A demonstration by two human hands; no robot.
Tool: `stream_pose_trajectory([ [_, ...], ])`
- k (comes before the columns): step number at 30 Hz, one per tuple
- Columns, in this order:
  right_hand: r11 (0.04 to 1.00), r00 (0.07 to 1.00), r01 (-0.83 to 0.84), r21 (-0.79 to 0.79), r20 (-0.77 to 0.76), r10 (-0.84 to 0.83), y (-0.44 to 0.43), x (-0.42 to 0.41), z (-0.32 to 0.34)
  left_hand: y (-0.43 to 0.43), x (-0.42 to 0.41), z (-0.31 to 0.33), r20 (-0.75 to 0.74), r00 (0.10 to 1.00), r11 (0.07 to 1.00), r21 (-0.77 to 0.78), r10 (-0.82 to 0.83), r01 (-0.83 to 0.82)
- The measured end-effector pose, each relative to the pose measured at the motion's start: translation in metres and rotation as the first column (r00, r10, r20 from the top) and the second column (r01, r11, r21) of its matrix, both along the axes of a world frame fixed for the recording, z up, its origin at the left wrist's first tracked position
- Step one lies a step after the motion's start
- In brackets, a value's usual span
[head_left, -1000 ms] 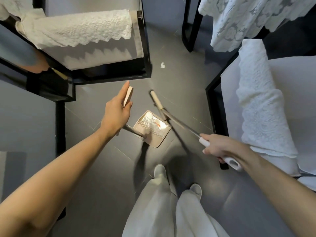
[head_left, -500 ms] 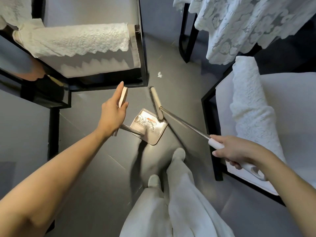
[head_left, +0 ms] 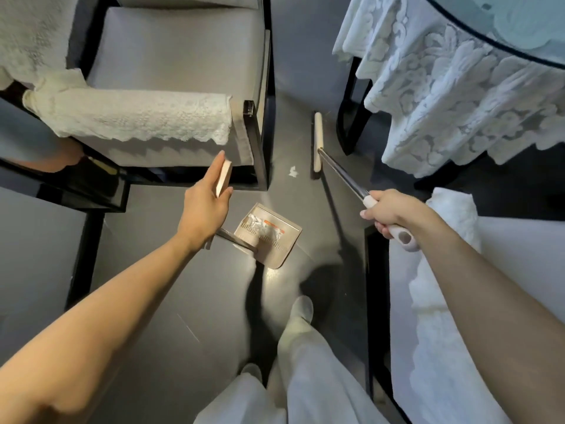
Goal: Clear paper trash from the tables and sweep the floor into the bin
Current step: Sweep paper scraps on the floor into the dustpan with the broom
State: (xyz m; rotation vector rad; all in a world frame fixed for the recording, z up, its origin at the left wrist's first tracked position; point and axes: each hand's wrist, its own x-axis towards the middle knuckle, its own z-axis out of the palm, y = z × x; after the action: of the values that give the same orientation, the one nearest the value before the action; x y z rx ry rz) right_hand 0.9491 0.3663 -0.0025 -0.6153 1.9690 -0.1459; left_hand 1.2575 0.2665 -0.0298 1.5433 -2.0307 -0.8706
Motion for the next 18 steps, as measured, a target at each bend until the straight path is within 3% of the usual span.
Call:
stream_pose_trajectory([
  [6, 0.971, 0.955, -0.235, 0.051, -0.175, 0.240, -0.060, -0.014, -0.034, -0.033, -0.023, -0.007, -0.016, 0.999, 0.999, -0.008, 0.044, -0.045],
  [12, 0.887, 0.898, -0.397, 0.235, -0.099, 0.428, -0.057, -0.007, -0.029, -0.058, -0.039, -0.005, -0.013, 1.000, 1.000, 0.000, -0.014, 0.014],
  [15, 0.892, 0.929, -0.368, 0.263, 0.078, 0.361, -0.037, -0.006, -0.010, -0.068, -0.039, -0.003, -0.010, 0.999, 0.999, 0.007, -0.033, 0.034],
  [18, 0.923, 0.963, -0.257, 0.286, 0.150, 0.222, -0.008, -0.001, 0.009, -0.073, -0.035, 0.000, -0.046, 0.997, 0.997, 0.051, -0.060, 0.062],
])
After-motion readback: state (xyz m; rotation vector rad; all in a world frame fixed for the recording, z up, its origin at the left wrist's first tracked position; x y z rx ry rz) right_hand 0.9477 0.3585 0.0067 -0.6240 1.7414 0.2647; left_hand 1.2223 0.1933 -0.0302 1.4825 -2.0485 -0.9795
